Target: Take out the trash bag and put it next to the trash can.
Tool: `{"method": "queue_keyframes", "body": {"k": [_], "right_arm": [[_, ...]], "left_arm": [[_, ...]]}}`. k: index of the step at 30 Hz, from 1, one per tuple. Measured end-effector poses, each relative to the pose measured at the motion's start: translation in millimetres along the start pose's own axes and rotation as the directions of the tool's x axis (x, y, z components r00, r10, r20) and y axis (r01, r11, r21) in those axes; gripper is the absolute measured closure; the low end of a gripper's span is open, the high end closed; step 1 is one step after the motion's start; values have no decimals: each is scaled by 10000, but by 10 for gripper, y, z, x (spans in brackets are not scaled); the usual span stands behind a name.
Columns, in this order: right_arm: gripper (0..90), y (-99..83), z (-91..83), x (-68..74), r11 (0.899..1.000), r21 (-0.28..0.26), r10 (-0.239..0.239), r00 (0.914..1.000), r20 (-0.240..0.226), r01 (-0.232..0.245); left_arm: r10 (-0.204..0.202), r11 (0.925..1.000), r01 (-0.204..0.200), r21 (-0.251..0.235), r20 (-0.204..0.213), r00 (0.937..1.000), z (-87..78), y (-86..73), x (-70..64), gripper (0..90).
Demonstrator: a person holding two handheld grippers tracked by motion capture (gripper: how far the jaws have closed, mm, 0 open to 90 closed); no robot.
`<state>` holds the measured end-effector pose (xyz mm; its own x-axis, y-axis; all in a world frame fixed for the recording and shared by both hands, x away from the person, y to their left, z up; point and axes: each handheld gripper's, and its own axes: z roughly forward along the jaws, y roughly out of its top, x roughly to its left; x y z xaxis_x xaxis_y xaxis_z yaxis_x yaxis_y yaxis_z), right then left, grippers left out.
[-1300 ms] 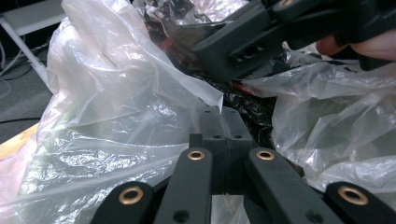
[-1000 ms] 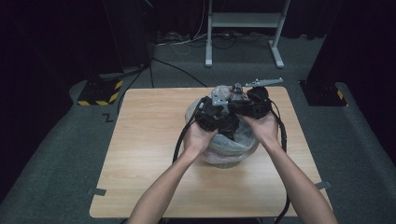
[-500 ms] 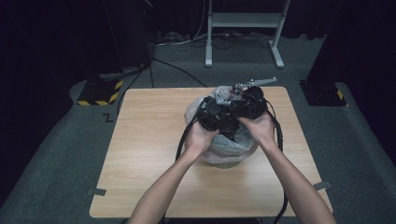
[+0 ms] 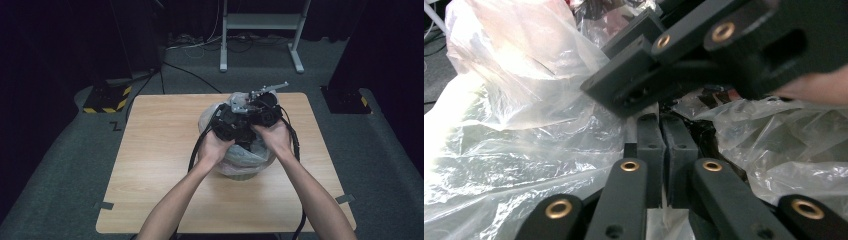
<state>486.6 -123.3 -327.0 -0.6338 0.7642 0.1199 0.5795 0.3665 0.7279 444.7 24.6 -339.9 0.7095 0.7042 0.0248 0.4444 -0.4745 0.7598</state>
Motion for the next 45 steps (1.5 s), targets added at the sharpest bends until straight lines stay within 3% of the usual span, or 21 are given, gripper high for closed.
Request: {"method": "queue_keyframes", "body": {"k": [6,11,16,18,19,20,22,24,25,27,30,31,32,37,42,45], "right_arm": [[883,-8,8,7,9998,79,-155,9998,79,154],[894,-9,-10,10,9999,26,-171,9998,56,171],[896,-3,-59,17,9995,-139,-296,9996,24,296],[897,7,-88,23,9991,-181,-381,9993,64,382],[898,13,-106,25,9990,-198,-409,9991,61,411],[898,21,-121,24,9987,-259,-438,9990,74,440],[899,35,-154,30,9982,-359,-468,9989,90,471],[899,42,-175,32,9976,-417,-556,9984,109,560],[899,43,-182,35,9977,-404,-541,9985,112,545],[899,46,-195,40,9977,-400,-553,9984,102,557],[900,57,-230,52,9966,-498,-658,9978,109,663],[899,63,-246,59,9962,-514,-695,9975,132,701],[899,69,-261,64,9955,-557,-754,9970,154,761],[899,94,-350,78,9939,-749,-801,9967,104,806],[900,116,-417,103,9917,-908,-913,9958,42,913],[899,121,-445,104,9908,-943,-977,9952,-8,972]], "left_arm": [[-27,9997,30,-245,119,9999,-22,-23,-4,810],[-188,9950,219,-973,327,9993,-91,-80,1,633],[-617,9788,647,-1942,214,9979,-223,-185,51,468],[-942,9707,981,-2192,281,9952,-266,-222,106,431],[-942,9707,981,-2192,281,9952,-266,-222,106,410],[-1149,9639,1198,-2379,342,9928,-309,-252,152,396],[-1326,9572,1387,-2539,411,9903,-352,-280,186,372],[-1420,9504,1451,-2749,313,9894,-393,-308,215,357],[-1420,9504,1451,-2749,313,9894,-393,-308,215,350],[-1619,9392,1608,-3035,215,9866,-454,-351,272,329],[-1863,9296,1746,-3246,-50,9825,-508,-400,326,280],[-1863,9296,1746,-3246,-50,9825,-508,-400,326,276],[-2051,9234,1900,-3334,-102,9787,-536,-434,365,270],[-2408,9149,2159,-3412,-318,9701,-604,-539,473,257],[-2626,9154,2233,-3348,-765,9619,-641,-691,564,257],[-2797,9107,2365,-3386,-843,9564,-656,-751,605,258]]}}
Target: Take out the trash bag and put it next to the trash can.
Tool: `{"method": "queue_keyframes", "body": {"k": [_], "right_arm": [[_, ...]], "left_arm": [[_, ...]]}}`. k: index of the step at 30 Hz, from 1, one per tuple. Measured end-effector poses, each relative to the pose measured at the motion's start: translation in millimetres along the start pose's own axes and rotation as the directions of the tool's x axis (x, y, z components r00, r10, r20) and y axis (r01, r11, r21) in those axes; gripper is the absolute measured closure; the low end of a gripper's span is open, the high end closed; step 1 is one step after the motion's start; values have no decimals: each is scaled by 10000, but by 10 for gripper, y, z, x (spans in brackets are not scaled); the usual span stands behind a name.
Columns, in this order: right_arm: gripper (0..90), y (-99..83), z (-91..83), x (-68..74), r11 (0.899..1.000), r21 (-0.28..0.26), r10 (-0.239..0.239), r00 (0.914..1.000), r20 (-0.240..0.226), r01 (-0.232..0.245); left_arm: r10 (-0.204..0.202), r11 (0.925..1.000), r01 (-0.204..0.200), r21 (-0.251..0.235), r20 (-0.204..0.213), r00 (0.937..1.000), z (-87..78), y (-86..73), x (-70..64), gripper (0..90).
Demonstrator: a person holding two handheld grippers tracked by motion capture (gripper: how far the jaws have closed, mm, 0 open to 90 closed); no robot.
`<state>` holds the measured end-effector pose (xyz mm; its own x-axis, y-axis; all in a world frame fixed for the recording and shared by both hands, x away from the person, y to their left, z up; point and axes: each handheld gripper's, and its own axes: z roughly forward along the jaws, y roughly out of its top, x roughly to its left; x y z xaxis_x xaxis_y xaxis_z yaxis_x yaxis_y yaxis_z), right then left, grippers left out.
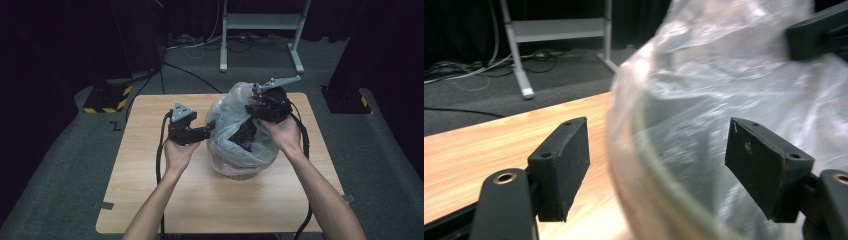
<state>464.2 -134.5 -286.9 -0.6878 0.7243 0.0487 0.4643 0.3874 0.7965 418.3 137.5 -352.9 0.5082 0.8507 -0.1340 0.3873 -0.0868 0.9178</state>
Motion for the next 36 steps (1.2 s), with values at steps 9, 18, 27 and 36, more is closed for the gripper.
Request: {"method": "queue_keyframes", "body": {"k": [9,18,27,36], "right_arm": [[899,19,-158,-15,9995,-291,83,9998,-203,-89],[899,-4,-277,-14,9984,-559,54,9992,-402,-77],[899,-38,-328,-9,9980,-627,33,9990,-451,-61],[898,-87,-381,-24,9974,-709,91,9984,-550,-130]], "left_arm": [[-382,9988,409,269,-971,9945,-86,-271,304,268],[-496,9901,746,1193,-1998,9786,15,-646,570,283],[-606,9717,1202,2034,-2771,9589,173,-993,754,294],[-737,9510,1704,2578,-3462,9353,316,-1277,919,302]]}}
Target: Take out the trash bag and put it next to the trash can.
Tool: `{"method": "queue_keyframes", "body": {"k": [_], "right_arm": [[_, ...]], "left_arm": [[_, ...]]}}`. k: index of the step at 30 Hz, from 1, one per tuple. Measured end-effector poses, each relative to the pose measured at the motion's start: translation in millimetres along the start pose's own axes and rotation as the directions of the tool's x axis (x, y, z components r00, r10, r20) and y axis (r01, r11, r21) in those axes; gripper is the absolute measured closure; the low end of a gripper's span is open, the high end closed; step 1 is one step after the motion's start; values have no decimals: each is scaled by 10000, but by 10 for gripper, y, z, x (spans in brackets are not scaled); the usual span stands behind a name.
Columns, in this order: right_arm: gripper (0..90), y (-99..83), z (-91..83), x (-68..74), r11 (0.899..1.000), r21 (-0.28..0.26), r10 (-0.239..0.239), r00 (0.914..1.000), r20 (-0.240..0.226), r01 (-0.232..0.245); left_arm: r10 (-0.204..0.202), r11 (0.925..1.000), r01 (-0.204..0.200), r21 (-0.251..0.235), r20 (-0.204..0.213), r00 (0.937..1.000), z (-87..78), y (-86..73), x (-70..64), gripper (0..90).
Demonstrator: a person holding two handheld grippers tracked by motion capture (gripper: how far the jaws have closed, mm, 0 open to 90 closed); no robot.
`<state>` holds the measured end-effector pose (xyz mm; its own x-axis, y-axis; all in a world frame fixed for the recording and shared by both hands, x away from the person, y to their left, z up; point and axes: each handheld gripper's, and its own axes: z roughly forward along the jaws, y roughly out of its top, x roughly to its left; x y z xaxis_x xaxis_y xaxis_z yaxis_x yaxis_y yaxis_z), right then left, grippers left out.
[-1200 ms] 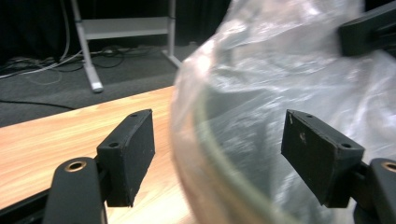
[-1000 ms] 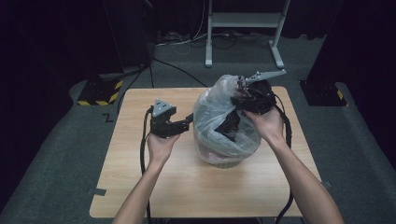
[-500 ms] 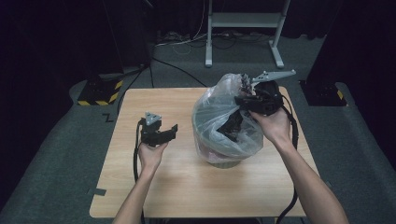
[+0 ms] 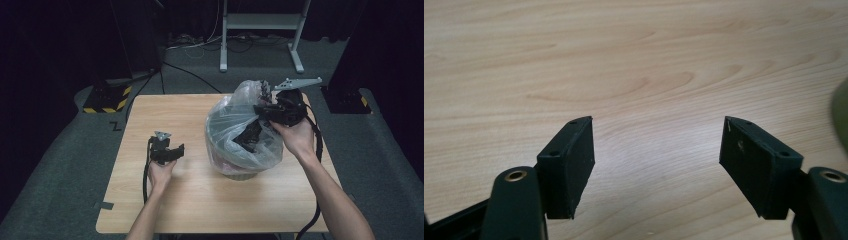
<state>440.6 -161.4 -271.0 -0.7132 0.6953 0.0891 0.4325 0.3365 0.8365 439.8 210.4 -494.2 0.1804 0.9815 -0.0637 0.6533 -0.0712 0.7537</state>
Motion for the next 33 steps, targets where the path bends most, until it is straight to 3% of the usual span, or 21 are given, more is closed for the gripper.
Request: {"method": "queue_keyframes", "body": {"k": [4,11,13,18,26,30,33], "right_arm": [[898,-28,-50,-12,9999,-68,82,9999,-99,-83],[898,-19,-207,-9,9987,-503,79,9998,-184,-88],[898,-13,-248,-19,9983,-571,87,9998,-177,-97],[898,-8,-382,-82,9963,-838,177,9998,-81,-183],[898,-69,-554,-220,9945,-1011,321,9982,505,-269],[898,-121,-661,-319,9946,-1024,283,9931,1137,-166],[898,-151,-712,-394,9943,-1015,446,9908,1280,-317]], "left_arm": [[-132,9997,137,226,-219,9997,90,-28,29,301],[34,9989,-11,475,-465,9989,202,-71,24,300],[-102,9989,123,443,-486,9988,230,-105,31,308],[54,9997,-39,257,-586,9983,255,-177,47,316],[262,9995,-251,166,-666,9974,259,-199,37,296],[272,9995,-261,174,-668,9974,260,-199,37,291],[291,9994,-279,182,-725,9969,259,-198,35,285]]}}
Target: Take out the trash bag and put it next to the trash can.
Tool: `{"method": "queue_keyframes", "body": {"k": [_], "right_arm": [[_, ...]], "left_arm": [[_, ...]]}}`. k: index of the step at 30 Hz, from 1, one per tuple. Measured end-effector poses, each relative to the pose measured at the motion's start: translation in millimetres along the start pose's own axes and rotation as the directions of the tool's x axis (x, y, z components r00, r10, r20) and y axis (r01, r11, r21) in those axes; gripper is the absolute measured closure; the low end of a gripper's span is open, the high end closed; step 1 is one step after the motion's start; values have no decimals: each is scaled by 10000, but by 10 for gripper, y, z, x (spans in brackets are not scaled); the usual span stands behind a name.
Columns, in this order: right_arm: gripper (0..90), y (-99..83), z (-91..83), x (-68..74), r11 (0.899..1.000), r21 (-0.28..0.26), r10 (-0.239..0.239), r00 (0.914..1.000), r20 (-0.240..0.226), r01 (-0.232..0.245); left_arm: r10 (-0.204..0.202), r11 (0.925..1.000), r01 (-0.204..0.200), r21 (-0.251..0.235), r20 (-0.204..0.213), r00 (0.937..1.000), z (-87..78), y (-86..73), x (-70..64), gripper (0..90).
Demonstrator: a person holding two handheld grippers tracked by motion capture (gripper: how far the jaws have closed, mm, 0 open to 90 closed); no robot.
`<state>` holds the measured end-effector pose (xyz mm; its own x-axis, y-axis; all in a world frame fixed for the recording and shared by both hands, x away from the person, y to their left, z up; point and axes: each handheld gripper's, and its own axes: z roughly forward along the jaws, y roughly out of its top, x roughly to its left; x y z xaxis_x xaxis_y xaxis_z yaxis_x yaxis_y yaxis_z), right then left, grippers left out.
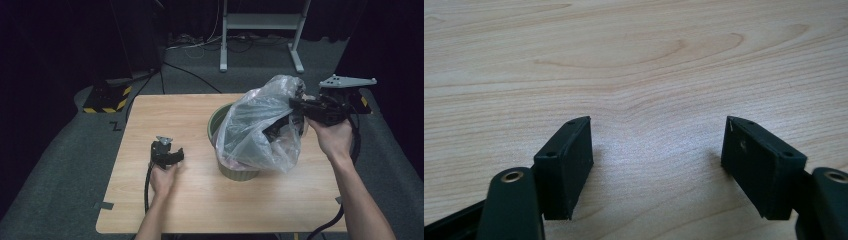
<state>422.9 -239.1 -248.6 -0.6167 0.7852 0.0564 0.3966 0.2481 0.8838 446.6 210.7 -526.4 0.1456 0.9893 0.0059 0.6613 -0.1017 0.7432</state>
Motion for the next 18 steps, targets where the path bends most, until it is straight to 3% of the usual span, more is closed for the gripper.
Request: {"method": "queue_keyframes", "body": {"k": [11,18], "right_arm": [[899,2,-227,-150,9993,-323,177,9984,529,-160],[899,23,-349,-181,9995,-268,-116,9923,1229,150]], "left_arm": [[11,10000,-11,2,-5,10000,-1,0,-1,286],[4,10000,-4,2,-11,10000,-1,0,-2,286]]}}
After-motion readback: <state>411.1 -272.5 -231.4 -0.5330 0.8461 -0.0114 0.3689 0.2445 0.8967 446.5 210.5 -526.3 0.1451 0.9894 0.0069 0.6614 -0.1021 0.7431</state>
